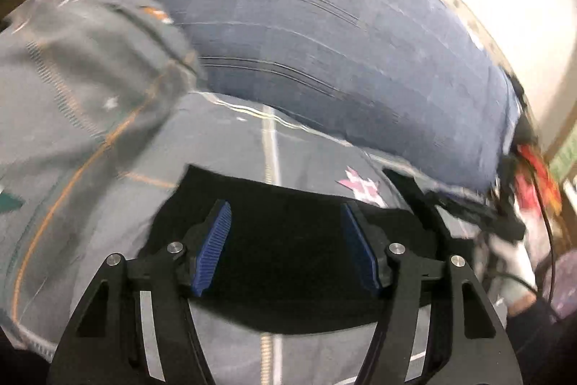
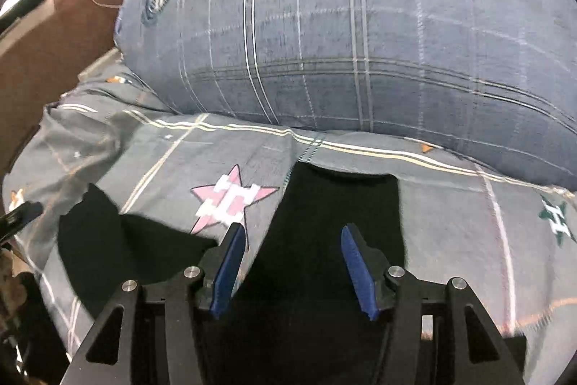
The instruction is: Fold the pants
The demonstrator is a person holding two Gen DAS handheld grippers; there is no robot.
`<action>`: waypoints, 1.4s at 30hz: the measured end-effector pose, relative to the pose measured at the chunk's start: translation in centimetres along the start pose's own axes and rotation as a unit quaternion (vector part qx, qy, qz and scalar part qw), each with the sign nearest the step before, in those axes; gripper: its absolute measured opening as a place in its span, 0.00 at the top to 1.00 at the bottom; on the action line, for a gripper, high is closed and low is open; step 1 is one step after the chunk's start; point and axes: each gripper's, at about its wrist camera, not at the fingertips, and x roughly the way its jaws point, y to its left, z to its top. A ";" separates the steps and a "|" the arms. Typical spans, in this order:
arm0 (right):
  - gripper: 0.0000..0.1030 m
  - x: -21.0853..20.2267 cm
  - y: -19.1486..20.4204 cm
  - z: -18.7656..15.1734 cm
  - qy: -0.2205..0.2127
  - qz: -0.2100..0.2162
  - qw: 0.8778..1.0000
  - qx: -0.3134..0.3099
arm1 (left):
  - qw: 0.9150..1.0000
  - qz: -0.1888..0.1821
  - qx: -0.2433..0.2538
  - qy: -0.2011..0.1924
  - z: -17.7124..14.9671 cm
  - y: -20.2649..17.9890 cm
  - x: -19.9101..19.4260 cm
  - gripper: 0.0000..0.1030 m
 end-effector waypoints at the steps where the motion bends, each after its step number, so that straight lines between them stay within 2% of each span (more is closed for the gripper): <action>1: 0.48 1.2 0.3 0.3 0.011 -0.005 1.000 -0.005 | 1.000 0.001 0.012 0.015 0.1 -0.7 1.1 0.39; 6: 0.48 5.3 0.9 1.1 0.050 -0.046 0.997 -0.029 | 0.996 -0.010 0.044 0.071 -0.8 -3.1 5.7 0.39; 8: 0.62 6.4 1.1 1.0 0.061 -0.038 0.996 -0.049 | 0.995 0.002 0.057 0.087 -1.5 -3.9 7.2 0.39; 9: 0.73 6.3 1.1 1.0 0.048 -0.040 0.996 -0.059 | 0.994 0.010 0.062 0.093 -1.8 -4.0 7.7 0.39; 10: 0.87 6.0 0.6 1.0 0.047 -0.023 0.997 -0.052 | 0.993 0.016 0.068 0.094 -2.2 -4.0 8.0 0.39; 13: 0.93 3.8 -1.3 0.8 0.021 0.023 1.000 -0.003 | 0.993 0.013 0.073 0.087 -2.6 -3.8 7.7 0.39; 18: 0.94 -4.1 -4.5 -1.3 -0.055 0.033 0.996 0.061 | 0.994 0.006 0.064 0.088 -2.4 -3.7 7.3 0.39; 22: 0.94 -11.8 -8.2 -5.8 -0.115 0.034 0.984 0.135 | 0.994 0.003 0.059 0.088 -2.5 -3.8 7.4 0.39; 24: 0.94 -13.8 -9.7 -8.3 -0.112 0.034 0.979 0.165 | 0.994 0.006 0.060 0.087 -2.6 -3.9 7.3 0.39; 28: 0.94 -15.0 -12.4 -12.2 -0.078 0.008 0.977 0.199 | 0.995 0.008 0.053 0.089 -2.6 -4.3 7.2 0.39; 31: 0.93 -15.4 -13.2 -12.7 -0.081 0.009 0.973 0.218 | 0.995 0.002 0.053 0.089 -2.5 -4.8 7.0 0.39; 33: 0.88 -15.0 -12.6 -11.7 -0.087 0.033 0.972 0.218 | 0.995 -0.007 0.053 0.087 -2.5 -5.4 6.8 0.39; 35: 0.60 -13.4 -11.6 -10.1 -0.077 0.048 0.974 0.207 | 0.995 -0.029 0.050 0.084 -2.5 -6.2 6.6 0.39; 36: 0.33 -12.5 -11.2 -9.4 -0.068 0.055 0.975 0.204 | 0.994 -0.044 0.048 0.084 -2.4 -6.5 6.5 0.39; 37: 0.29 -11.1 -10.6 -8.3 -0.064 0.070 0.975 0.200 | 0.993 -0.070 0.045 0.085 -2.3 -7.1 6.4 0.39; 40: 0.29 -7.7 -10.4 -6.0 -0.059 0.092 0.971 0.214 | 0.987 -0.117 0.052 0.095 -2.5 -9.1 6.4 0.39; 42: 0.29 -5.8 -10.9 -4.8 -0.055 0.099 0.966 0.232 | 0.983 -0.135 0.069 0.099 -2.9 -10.6 6.5 0.38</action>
